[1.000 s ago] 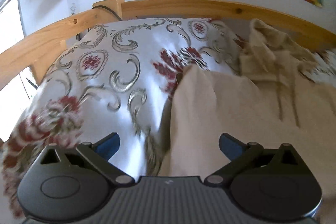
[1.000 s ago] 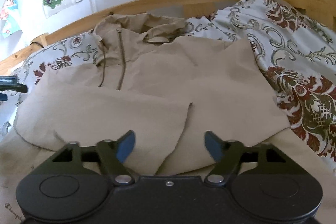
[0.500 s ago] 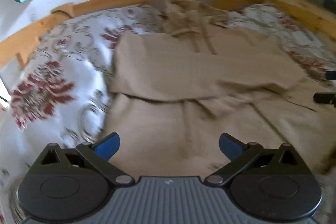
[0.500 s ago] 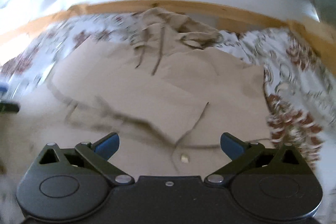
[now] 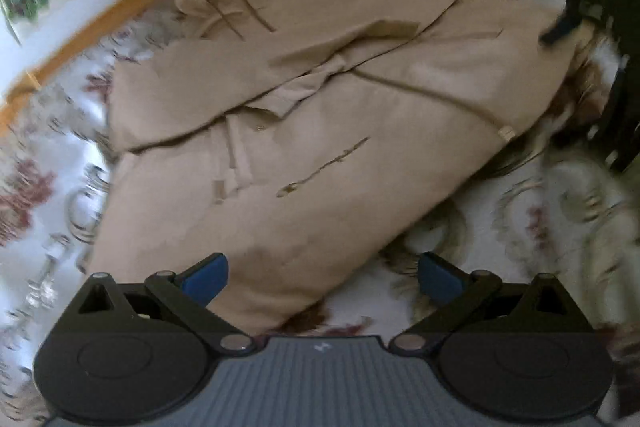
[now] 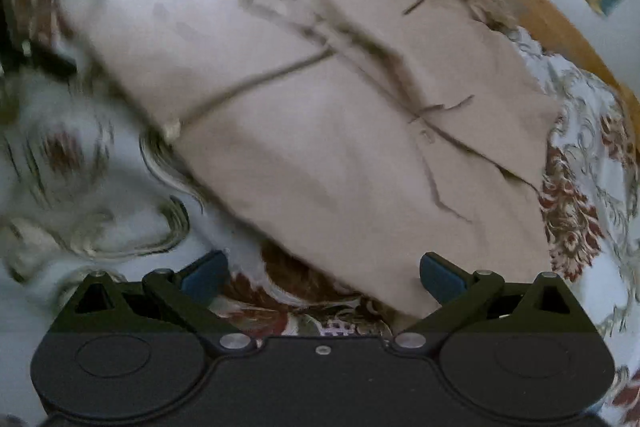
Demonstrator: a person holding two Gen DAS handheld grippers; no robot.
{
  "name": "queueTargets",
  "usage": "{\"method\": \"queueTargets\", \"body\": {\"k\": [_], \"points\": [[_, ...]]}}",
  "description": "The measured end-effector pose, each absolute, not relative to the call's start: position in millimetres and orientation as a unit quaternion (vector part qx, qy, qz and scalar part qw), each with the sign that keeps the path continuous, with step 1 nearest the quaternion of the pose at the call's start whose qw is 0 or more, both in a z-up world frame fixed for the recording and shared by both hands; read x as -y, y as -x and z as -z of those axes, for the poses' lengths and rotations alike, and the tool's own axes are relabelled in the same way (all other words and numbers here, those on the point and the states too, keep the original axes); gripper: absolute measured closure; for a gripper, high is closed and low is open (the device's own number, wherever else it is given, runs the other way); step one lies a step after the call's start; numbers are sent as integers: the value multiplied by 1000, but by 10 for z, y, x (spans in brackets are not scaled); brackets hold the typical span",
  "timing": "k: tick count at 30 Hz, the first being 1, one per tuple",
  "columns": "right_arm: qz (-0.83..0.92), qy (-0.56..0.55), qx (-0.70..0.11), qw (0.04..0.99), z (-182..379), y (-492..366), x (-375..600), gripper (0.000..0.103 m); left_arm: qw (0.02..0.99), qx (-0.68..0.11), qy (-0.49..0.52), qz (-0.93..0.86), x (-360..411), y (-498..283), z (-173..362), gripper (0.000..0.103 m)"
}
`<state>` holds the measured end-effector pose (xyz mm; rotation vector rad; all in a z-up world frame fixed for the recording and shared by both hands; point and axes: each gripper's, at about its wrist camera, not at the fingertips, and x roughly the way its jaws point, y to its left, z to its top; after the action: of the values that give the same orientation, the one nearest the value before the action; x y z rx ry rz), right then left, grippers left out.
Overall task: Fold large clothes
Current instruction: 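Grasp the jacket hem with the left tool and lift it toward the hood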
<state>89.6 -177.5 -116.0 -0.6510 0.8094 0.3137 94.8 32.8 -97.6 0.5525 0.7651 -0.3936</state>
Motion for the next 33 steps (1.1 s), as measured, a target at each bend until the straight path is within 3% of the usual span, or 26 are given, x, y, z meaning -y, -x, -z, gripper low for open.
{"method": "queueTargets", "body": {"k": [6,9,10,11,12,13,14,17,18,24,33], "points": [[-82,327,-297,893,1094,-923,1919,3,894,-336,-273,113,-334,-998,1008,1],[-78,316,-305,895,1098,-931,2020,5,897,-303,-304,102,-353,-911,964,16],[-83,314,-318,891,1114,-952,2037,10,897,-297,-306,112,-364,-869,948,21],[-92,306,-331,888,1119,-961,2053,22,897,-298,-303,122,-359,-873,929,36],[-102,294,-342,887,1117,-984,2060,30,896,-301,-300,130,-344,-863,909,57],[-109,285,-348,886,1108,-995,2062,43,893,-304,-304,135,-304,-850,886,65],[-113,283,-347,887,1112,-983,2035,63,891,-303,-309,135,-264,-855,874,78],[-111,307,-328,887,1069,-902,1948,87,902,-297,-292,114,-218,-856,794,90],[-109,310,-321,888,1035,-872,1943,89,908,-295,-278,110,-241,-857,745,95],[-121,355,-300,877,666,-670,1895,98,920,-275,-249,127,-391,-655,346,99],[-200,399,-317,837,23,136,1873,98,894,-354,-179,210,-840,28,-148,99]]}}
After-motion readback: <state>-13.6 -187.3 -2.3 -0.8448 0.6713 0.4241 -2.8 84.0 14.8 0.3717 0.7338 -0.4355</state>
